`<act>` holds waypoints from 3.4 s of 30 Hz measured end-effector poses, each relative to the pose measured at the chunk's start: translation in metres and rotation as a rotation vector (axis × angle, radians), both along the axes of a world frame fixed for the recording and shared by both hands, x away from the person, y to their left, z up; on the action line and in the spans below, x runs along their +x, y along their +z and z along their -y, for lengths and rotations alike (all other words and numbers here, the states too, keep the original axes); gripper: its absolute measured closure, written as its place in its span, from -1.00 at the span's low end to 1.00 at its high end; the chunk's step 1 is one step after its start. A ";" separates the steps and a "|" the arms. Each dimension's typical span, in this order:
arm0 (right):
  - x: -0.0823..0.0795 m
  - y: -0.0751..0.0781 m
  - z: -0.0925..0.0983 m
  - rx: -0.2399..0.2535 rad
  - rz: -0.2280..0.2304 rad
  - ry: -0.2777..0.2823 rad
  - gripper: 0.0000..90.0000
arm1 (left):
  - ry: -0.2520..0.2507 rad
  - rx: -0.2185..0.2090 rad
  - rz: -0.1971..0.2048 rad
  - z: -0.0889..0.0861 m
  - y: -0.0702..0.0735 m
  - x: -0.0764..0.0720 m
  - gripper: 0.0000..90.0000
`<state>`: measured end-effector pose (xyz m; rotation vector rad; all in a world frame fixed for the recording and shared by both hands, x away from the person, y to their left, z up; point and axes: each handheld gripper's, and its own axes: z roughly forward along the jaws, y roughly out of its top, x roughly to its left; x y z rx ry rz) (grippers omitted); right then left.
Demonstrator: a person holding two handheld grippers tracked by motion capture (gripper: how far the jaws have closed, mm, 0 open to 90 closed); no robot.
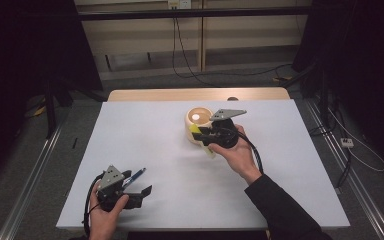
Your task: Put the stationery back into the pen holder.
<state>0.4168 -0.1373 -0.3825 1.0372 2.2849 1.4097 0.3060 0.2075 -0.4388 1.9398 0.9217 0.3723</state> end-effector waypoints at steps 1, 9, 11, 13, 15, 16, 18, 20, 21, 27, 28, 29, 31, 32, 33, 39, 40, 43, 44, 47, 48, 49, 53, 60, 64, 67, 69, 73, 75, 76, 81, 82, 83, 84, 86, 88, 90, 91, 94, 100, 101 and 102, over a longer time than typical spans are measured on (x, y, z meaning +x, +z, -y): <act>0.000 0.001 0.001 0.008 0.001 -0.002 0.51 | 0.000 -0.002 -0.001 0.000 0.000 0.000 -0.83; 0.000 0.007 0.008 0.067 0.044 -0.016 0.51 | -0.001 -0.007 0.001 0.001 0.000 -0.001 -0.83; -0.001 0.009 0.009 0.079 0.063 -0.019 0.51 | -0.002 -0.007 0.000 0.001 0.000 0.000 -0.83; -0.001 0.011 0.011 0.092 0.081 -0.022 0.51 | -0.001 -0.008 0.000 0.001 0.000 -0.001 -0.83; -0.001 0.013 0.012 0.102 0.090 -0.026 0.51 | -0.003 -0.005 0.001 0.001 0.000 0.000 -0.83; -0.001 0.013 0.013 0.106 0.091 -0.025 0.51 | -0.004 -0.004 0.000 0.001 0.000 0.000 -0.83; -0.001 0.014 0.014 0.104 0.088 -0.024 0.51 | -0.004 -0.004 -0.002 0.001 0.000 0.000 -0.83; 0.000 0.014 0.015 0.110 0.095 -0.024 0.51 | -0.004 -0.007 -0.003 0.001 0.000 -0.001 -0.83; 0.000 0.014 0.015 0.116 0.098 -0.027 0.51 | -0.004 -0.006 -0.002 0.001 0.000 0.000 -0.83; -0.001 0.022 0.018 0.136 0.124 -0.031 0.51 | -0.002 -0.004 -0.005 0.001 0.000 0.000 -0.83; -0.001 0.024 0.019 0.140 0.133 -0.034 0.51 | 0.000 -0.005 -0.006 0.001 -0.001 0.000 -0.83; -0.001 0.026 0.020 0.144 0.141 -0.037 0.51 | 0.003 -0.005 -0.005 0.001 -0.001 0.000 -0.83; 0.000 0.030 0.021 0.157 0.159 -0.043 0.51 | 0.004 -0.002 -0.008 0.001 -0.001 0.000 -0.83; 0.000 0.032 0.021 0.167 0.167 -0.045 0.51 | 0.004 -0.002 -0.008 0.001 -0.001 0.000 -0.83; 0.000 0.034 0.021 0.174 0.178 -0.047 0.51 | 0.004 -0.005 -0.007 0.001 -0.001 0.000 -0.83; 0.010 0.039 0.023 0.194 0.199 -0.077 0.51 | 0.005 -0.004 -0.007 0.000 -0.001 0.000 -0.83; 0.013 0.040 0.024 0.200 0.201 -0.084 0.51 | 0.005 -0.004 -0.006 0.000 -0.001 0.000 -0.83; 0.019 0.046 0.024 0.199 0.203 -0.088 0.51 | 0.006 -0.003 -0.007 0.000 -0.001 0.000 -0.83; 0.021 0.048 0.024 0.196 0.207 -0.091 0.51 | 0.005 -0.003 -0.008 0.000 -0.001 0.000 -0.83; 0.027 0.055 0.024 0.207 0.223 -0.100 0.51 | 0.003 -0.003 -0.009 0.000 -0.001 0.000 -0.83; 0.029 0.056 0.023 0.210 0.224 -0.102 0.51 | 0.003 -0.002 -0.009 0.000 -0.001 0.000 -0.83; 0.032 0.057 0.023 0.210 0.228 -0.101 0.51 | 0.003 -0.002 -0.009 0.000 -0.001 0.000 -0.83; 0.040 0.057 0.022 0.224 0.232 -0.111 0.51 | 0.003 -0.003 -0.010 0.000 -0.001 0.000 -0.83; 0.057 0.050 0.016 0.182 0.213 -0.125 0.51 | -0.001 -0.006 -0.013 0.000 -0.001 0.001 -0.83; 0.062 0.045 0.013 0.186 0.203 -0.128 0.51 | 0.000 -0.008 -0.014 0.000 -0.002 0.001 -0.83; 0.065 0.041 0.012 0.179 0.204 -0.129 0.51 | -0.004 -0.005 -0.015 0.000 -0.001 0.000 -0.83; 0.068 0.039 0.011 0.184 0.202 -0.133 0.51 | -0.004 -0.005 -0.015 0.000 -0.001 0.001 -0.83; 0.074 0.033 0.012 0.195 0.196 -0.152 0.51 | -0.002 -0.007 -0.013 0.000 -0.002 0.001 -0.83; 0.078 0.030 0.012 0.198 0.193 -0.166 0.51 | -0.002 -0.007 -0.013 0.000 -0.001 0.001 -0.83; 0.079 0.029 0.013 0.197 0.193 -0.171 0.51 | -0.001 -0.008 -0.013 0.000 -0.002 0.001 -0.83; 0.086 0.036 0.011 0.199 0.197 -0.166 0.51 | 0.001 -0.008 -0.013 0.000 -0.001 0.001 -0.83; 0.086 0.037 0.010 0.195 0.202 -0.166 0.51 | 0.000 -0.009 -0.014 0.000 -0.001 0.001 -0.83; 0.087 0.037 0.009 0.188 0.204 -0.164 0.51 | 0.000 -0.009 -0.013 0.000 -0.001 0.000 -0.83; 0.088 0.035 0.008 0.182 0.203 -0.163 0.51 | -0.002 -0.008 -0.015 0.000 -0.001 0.000 -0.83; 0.089 0.031 0.007 0.170 0.198 -0.164 0.51 | -0.001 -0.008 -0.015 -0.001 -0.001 0.000 -0.83; 0.091 0.026 0.008 0.166 0.187 -0.169 0.51 | -0.002 -0.007 -0.013 -0.001 -0.001 0.000 -0.83; 0.093 0.023 0.008 0.166 0.186 -0.180 0.51 | -0.002 -0.008 -0.014 -0.001 -0.001 0.000 -0.83; 0.094 0.022 0.009 0.163 0.190 -0.181 0.51 | -0.001 -0.011 -0.014 -0.001 -0.001 0.000 -0.83; 0.094 0.021 0.009 0.151 0.189 -0.183 0.51 | -0.001 -0.011 -0.013 -0.001 -0.001 0.000 -0.83; 0.094 0.013 0.009 0.172 0.187 -0.183 0.51 | 0.000 -0.010 -0.010 0.000 -0.001 0.000 -0.83; 0.094 0.011 0.009 0.174 0.188 -0.183 0.51 | -0.001 -0.010 -0.011 0.000 -0.001 0.000 -0.83; 0.093 0.010 0.010 0.175 0.189 -0.180 0.51 | -0.001 -0.010 -0.011 0.000 -0.001 0.000 -0.83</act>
